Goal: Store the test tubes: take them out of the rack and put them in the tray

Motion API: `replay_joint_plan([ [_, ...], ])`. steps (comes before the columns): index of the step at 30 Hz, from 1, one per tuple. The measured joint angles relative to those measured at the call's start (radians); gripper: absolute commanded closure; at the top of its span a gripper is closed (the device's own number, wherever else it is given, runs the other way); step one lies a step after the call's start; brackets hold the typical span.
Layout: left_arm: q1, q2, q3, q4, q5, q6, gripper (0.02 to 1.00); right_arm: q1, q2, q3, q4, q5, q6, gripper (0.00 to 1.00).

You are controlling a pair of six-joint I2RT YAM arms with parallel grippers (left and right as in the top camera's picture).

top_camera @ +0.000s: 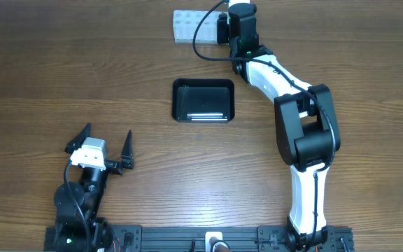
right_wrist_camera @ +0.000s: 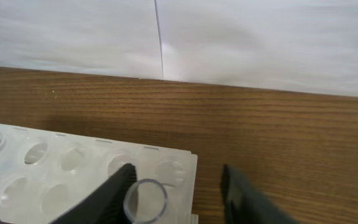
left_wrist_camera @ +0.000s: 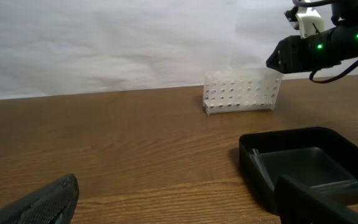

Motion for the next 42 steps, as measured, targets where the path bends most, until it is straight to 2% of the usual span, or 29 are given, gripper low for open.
replay_joint_plan([
  [30,0.000,0.000,0.000,0.000,0.000,0.000,0.018,0.001,0.000,0.000,0.000,-0.020,0.002,0.987],
  [42,0.000,0.000,0.000,0.000,0.000,0.000,0.018,0.003,-0.019,0.000,-0.025,-0.021,0.003,0.987],
])
